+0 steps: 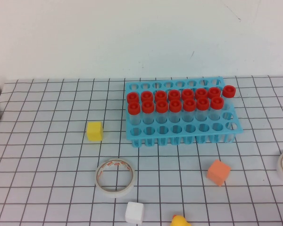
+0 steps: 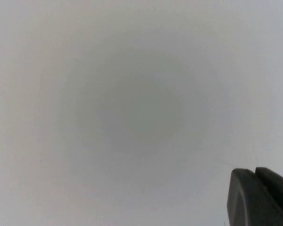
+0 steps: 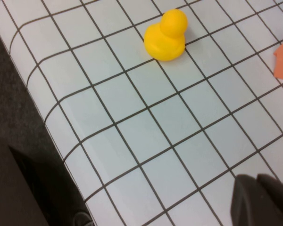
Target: Place the test tubes
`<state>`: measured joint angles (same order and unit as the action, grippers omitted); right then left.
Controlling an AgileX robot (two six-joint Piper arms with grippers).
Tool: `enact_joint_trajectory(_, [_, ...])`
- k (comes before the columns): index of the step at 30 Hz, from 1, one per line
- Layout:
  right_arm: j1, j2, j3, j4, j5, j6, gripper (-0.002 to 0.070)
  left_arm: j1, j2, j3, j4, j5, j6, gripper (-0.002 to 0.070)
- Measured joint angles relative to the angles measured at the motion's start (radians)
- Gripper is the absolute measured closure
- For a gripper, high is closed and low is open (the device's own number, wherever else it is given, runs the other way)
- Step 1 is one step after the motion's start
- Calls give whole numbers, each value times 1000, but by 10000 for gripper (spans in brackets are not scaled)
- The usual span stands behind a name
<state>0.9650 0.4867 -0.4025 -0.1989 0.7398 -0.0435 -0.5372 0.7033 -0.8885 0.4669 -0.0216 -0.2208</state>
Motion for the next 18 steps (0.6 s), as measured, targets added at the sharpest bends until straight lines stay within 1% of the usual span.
enact_joint_trajectory(3, [0,0,0,0,0,0,678,0,-97,119,0,0,-5,674])
enact_joint_trajectory(6, [0,0,0,0,0,0,678,0,-173,231,0,4,-46,675])
enact_joint_trajectory(10, [0,0,0,0,0,0,678,0,-260,338,0,4,-81,674])
enact_joint_trajectory(13, [0,0,0,0,0,0,678,0,-299,415,0,4,-95,675])
enact_joint_trajectory(18, [0,0,0,0,0,0,678,0,-304,478,0,6,-105,675])
